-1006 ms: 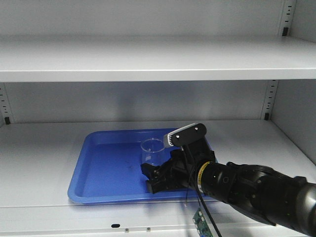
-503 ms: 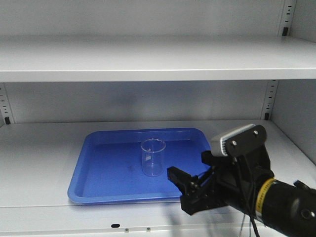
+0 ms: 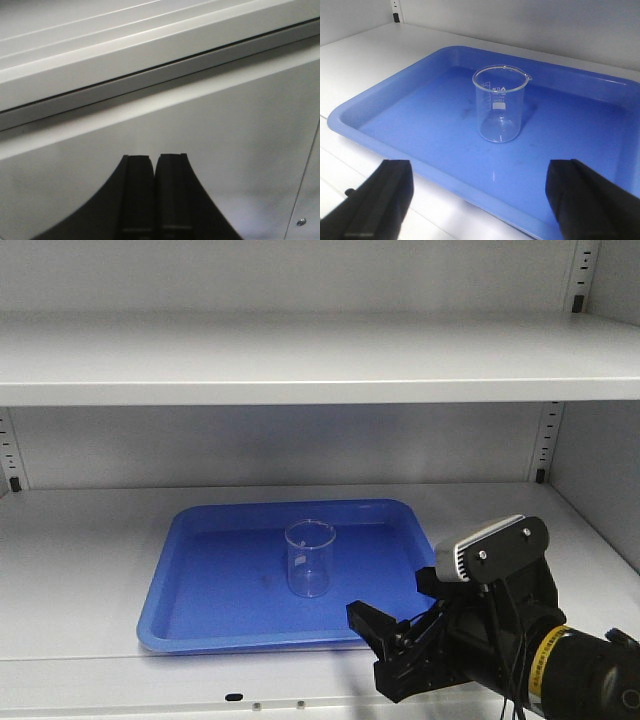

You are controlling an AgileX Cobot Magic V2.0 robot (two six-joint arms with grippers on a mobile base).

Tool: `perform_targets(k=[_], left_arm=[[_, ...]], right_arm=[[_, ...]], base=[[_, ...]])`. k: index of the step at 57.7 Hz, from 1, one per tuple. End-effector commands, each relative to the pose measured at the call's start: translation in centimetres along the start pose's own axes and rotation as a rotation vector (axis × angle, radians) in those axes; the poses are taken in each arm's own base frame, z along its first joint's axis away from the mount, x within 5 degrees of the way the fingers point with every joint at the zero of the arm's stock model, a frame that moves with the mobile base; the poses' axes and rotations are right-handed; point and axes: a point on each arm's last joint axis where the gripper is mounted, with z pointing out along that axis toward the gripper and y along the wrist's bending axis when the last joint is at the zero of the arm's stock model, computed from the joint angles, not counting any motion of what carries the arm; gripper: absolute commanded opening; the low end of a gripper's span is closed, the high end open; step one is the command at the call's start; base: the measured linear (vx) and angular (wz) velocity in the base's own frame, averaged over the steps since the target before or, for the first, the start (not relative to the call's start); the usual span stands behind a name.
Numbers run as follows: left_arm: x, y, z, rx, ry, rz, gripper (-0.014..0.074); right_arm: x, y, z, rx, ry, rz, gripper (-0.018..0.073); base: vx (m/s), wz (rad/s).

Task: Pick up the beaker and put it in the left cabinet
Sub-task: 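Withdraw the right gripper from the beaker toward the robot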

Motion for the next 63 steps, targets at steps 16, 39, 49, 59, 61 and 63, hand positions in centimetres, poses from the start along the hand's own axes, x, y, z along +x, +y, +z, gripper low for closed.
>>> perform_targets(k=[16,39,49,59,61,63], left_arm=[[-1.4,0.1,-0.3,-0.008,-0.109,-0.005,-0.0006],[-1.4,0.1,-0.3,-0.009,-0.109,-0.004,-0.0006],[-1.4,0.1,-0.3,-0.009,-0.109,-0.004,-0.0006],[-1.4,0.1,-0.3,-0.009,-0.109,-0.004,-0.0006],[-1.4,0.1,-0.3,-0.009,-0.109,-0.004,-0.0006],[-1.4,0.1,-0.3,-0.009,-0.109,-0.004,-0.0006]], right_arm=[[-1.4,-1.1,-2.0,0.15,0.027,0.042,0.0559],[-2.4,-4.6,-8.8,0.378,-0.011,0.007,0.0338],[0.4,-4.9,-12.8,0.458,-0.15,0.092,0.0216],[4.9,-3.3,-16.2,0.485,-0.256,0.101,0.0107],[6.0,-3.0,-16.8,0.494,-0.268,0.098,0.0085],[7.2,-2.8,-17.3,0.505,-0.278,0.096,0.0062]], base=[[0.0,0.0],[0.0,0.0],[0.0,0.0],[0.0,0.0],[0.0,0.0],[0.0,0.0]])
